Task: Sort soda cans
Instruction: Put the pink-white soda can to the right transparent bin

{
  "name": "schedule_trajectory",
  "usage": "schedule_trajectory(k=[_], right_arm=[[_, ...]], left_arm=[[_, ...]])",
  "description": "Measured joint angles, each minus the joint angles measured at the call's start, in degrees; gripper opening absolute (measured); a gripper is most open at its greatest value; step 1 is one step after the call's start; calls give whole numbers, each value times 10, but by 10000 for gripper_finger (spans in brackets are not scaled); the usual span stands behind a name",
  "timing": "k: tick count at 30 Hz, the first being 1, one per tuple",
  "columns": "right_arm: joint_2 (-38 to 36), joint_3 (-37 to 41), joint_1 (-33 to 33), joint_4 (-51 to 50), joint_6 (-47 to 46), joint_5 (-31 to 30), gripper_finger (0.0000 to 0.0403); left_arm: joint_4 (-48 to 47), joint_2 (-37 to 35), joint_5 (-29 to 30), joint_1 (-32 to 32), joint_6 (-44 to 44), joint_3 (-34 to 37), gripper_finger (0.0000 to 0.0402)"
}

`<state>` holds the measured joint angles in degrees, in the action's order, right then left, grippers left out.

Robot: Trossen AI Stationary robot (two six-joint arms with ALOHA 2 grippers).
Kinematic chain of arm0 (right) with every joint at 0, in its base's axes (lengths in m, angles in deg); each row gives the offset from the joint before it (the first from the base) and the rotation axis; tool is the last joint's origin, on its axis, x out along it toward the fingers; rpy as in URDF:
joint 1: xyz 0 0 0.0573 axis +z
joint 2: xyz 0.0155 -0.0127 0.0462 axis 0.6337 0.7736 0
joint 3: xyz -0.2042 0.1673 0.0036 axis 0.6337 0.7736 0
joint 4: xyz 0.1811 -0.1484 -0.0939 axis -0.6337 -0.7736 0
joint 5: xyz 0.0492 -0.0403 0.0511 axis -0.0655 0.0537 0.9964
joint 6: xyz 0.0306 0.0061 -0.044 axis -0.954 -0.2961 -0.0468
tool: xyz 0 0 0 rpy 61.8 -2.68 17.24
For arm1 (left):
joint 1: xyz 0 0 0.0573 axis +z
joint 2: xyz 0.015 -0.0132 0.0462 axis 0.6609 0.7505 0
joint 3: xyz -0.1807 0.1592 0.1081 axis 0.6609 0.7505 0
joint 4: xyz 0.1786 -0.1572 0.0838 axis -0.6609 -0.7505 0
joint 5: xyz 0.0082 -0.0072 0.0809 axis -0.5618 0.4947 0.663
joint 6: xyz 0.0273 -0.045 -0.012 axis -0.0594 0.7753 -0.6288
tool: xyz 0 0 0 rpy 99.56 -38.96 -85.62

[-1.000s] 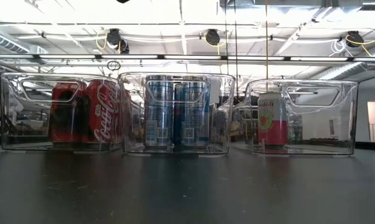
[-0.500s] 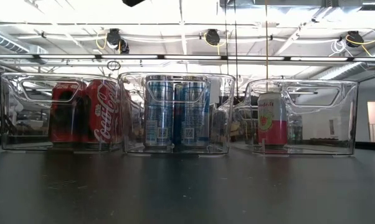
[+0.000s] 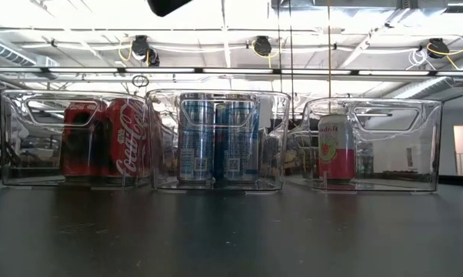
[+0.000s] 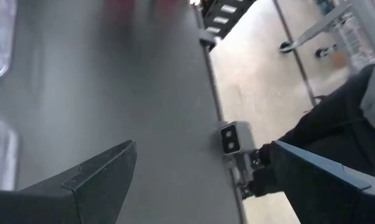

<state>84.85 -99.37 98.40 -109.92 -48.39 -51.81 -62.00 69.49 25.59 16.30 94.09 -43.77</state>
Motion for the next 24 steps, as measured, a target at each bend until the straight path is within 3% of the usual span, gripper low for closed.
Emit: schedule_trajectory(k=[10,18,24], right_arm=[[0,-125,-56,-149,62,-30,278],[-1,-209,-113,-206,99,-80,278],[-1,-241,-172,-207,157,-90,278]], left_arm=[[-55,-11,1,35,-27,0,375],[-151,-79,53,69,-73,0,375],[-155,-157,53,107,-84,74,375]])
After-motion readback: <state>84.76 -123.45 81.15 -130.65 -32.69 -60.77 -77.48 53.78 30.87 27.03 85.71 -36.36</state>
